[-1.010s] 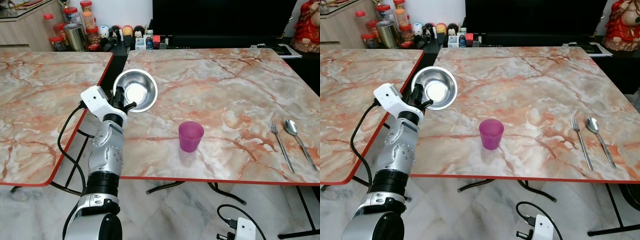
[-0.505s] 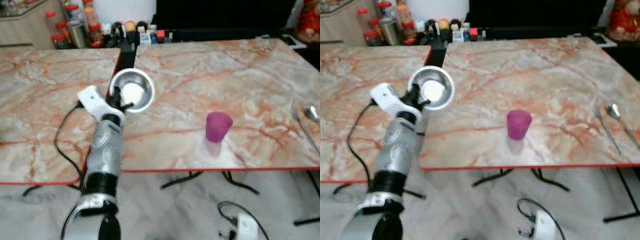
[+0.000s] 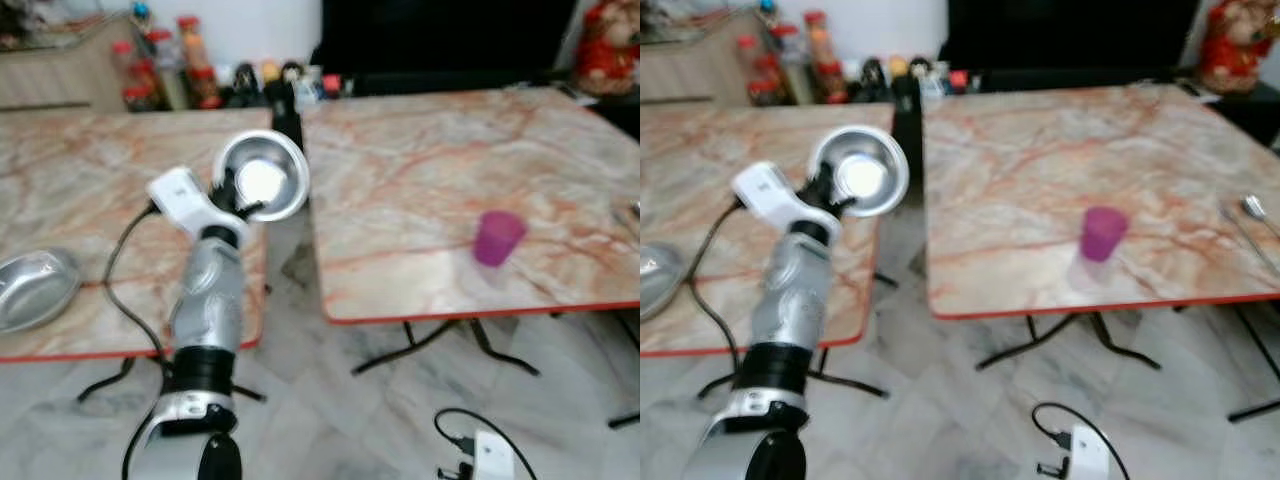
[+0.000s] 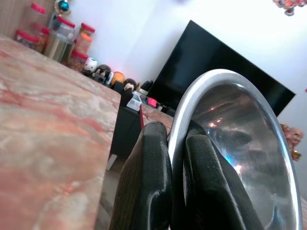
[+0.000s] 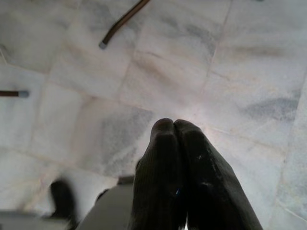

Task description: Setting the table

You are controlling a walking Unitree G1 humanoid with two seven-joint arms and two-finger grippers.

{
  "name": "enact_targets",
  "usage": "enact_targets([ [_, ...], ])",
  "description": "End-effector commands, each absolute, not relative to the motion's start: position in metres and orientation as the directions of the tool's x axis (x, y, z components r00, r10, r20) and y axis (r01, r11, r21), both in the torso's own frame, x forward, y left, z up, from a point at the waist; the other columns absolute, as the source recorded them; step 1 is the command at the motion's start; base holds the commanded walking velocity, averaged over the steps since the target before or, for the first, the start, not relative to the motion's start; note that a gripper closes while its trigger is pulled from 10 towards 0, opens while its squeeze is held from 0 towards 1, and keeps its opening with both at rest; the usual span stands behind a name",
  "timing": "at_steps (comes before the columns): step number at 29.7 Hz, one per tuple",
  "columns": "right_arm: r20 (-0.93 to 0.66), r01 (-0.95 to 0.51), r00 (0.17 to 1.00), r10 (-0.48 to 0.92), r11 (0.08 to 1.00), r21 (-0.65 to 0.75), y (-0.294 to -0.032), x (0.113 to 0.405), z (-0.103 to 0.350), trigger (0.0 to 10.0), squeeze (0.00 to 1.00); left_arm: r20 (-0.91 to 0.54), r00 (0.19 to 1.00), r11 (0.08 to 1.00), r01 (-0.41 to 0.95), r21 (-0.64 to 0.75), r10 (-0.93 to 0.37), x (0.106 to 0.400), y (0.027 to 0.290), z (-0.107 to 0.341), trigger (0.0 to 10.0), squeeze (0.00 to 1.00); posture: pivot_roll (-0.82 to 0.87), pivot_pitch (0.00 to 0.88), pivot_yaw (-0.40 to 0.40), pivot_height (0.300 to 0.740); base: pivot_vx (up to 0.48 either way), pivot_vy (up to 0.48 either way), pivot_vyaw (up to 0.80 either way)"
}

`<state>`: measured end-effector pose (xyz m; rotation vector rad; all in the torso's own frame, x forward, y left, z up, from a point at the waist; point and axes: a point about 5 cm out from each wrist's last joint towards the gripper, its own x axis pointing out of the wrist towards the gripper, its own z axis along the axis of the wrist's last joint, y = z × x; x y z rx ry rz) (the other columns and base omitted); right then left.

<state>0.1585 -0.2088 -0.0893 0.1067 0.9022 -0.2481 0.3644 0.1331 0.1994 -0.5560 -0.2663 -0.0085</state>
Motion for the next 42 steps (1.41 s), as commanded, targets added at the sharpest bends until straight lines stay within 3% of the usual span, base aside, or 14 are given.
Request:
enact_targets([
  [1,-0.78,0.232,0.608,-0.147,0.973,-0.003,-0.201,0.162,-0.089,10.0,0.0,0.275,0.957,0.869,0.058,-0.492,0.092,0.364,0.143,0.206,10.0,0.0,-0.01,0.0,-0.016,0.74,0.0,0.48,0.68],
  [11,-0.785,0.23,0.604,-0.139,0.973,0.005,-0.199,0.162,-0.089,10.0,0.0,0.277,0.956,0.872,0.05,-0.487,0.1,0.362,0.145,0.207,10.0,0.0,0.0,0.0,-0.015,0.74,0.0,0.48,0.06],
  [15,-0.783,0.074,0.614,-0.104,0.994,-0.074,-0.197,0.163,-0.089,10.0,0.0,0.279,0.955,0.874,0.05,-0.483,0.099,0.362,0.145,0.209,10.0,0.0,0.0,0.0,-0.018,0.74,0.0,0.48,0.0],
  [16,-0.788,-0.065,0.613,-0.055,0.991,-0.12,-0.193,0.163,-0.089,10.0,0.0,0.281,0.955,0.875,0.051,-0.481,0.099,0.363,0.146,0.21,10.0,0.0,0.0,0.009,-0.019,0.74,0.0,0.48,0.0],
  [17,-0.791,-0.096,0.61,-0.044,0.987,-0.129,-0.193,0.162,-0.089,10.0,0.0,0.281,0.954,0.875,0.05,-0.482,0.1,0.363,0.146,0.211,10.0,0.0,0.0,0.009,-0.019,0.74,0.0,0.48,0.0],
  [24,-0.786,-0.167,0.617,-0.035,0.97,-0.175,-0.2,0.166,-0.087,10.0,0.0,0.273,0.956,0.873,0.036,-0.486,0.112,0.362,0.147,0.209,10.0,0.0,-0.01,0.027,-0.02,0.74,0.0,0.48,0.0],
  [31,-0.778,-0.027,0.624,-0.079,0.992,-0.122,-0.201,0.171,-0.085,10.0,0.0,0.278,0.954,0.888,0.03,-0.459,0.111,0.363,0.148,0.21,10.0,0.0,-0.01,0.038,-0.019,0.74,0.0,0.349,0.0],
  [42,-0.775,-0.001,0.628,-0.069,0.996,-0.089,-0.192,0.173,-0.085,10.0,0.0,0.26,0.961,0.905,0.028,-0.425,0.093,0.363,0.145,0.208,10.0,0.0,0.0,0.05,-0.017,0.74,0.0,0.0,0.0],
])
